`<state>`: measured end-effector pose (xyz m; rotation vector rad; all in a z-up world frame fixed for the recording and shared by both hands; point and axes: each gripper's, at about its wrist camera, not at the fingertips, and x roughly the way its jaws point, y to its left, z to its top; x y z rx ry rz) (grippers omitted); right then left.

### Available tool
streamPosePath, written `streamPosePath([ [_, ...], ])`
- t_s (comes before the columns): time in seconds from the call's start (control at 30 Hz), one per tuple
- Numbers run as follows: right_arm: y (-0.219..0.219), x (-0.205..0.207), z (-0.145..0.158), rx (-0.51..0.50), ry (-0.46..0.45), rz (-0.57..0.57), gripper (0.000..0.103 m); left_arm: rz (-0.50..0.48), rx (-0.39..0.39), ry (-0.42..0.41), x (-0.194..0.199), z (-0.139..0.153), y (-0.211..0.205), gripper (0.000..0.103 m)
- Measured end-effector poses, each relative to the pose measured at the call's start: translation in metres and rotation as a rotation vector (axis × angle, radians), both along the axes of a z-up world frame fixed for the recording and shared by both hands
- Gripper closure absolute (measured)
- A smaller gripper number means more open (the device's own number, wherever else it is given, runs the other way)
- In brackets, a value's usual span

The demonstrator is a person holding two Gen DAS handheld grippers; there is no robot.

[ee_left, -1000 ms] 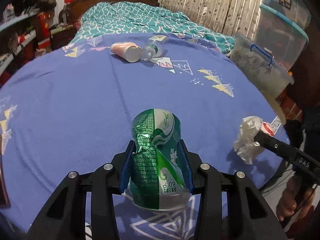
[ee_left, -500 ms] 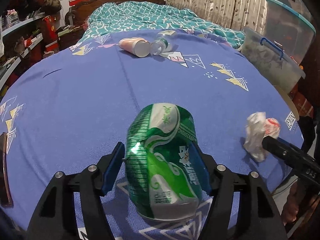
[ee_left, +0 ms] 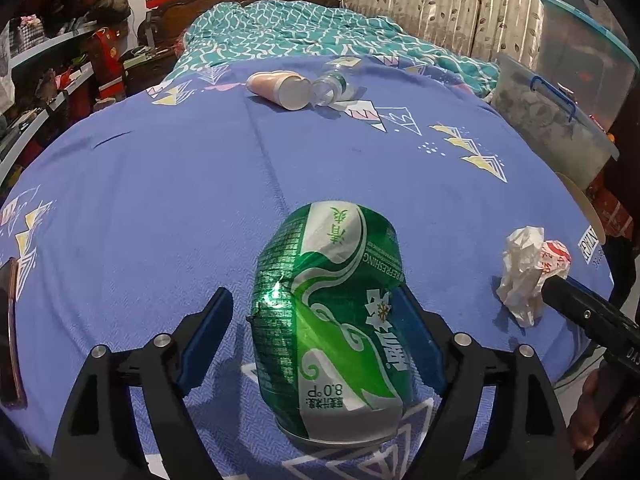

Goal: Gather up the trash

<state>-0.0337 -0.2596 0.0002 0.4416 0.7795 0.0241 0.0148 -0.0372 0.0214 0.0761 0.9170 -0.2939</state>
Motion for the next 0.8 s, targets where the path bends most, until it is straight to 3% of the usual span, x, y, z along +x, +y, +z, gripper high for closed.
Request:
streamPosePath([
  [0.3, -0.0041, 0.001, -0.0041, 0.018, 0.014, -0.006, 0.013, 0.007, 0.008, 0.001, -0.0001, -0.0017, 0.0008, 0.019],
  [0.53, -0.002, 0.0017, -0.0051, 0.015, 0.015, -0.002, 0.013, 0.033, 0.018, 0.004, 0.0, -0.0047, 0.0038, 0.008],
  [0.8, -0.0011, 0.0041, -0.0093, 0.024, 0.031, 0.003, 0.013, 0.031, 0.036, 0.006, -0.002, -0.0078, 0.0026, 0.008],
])
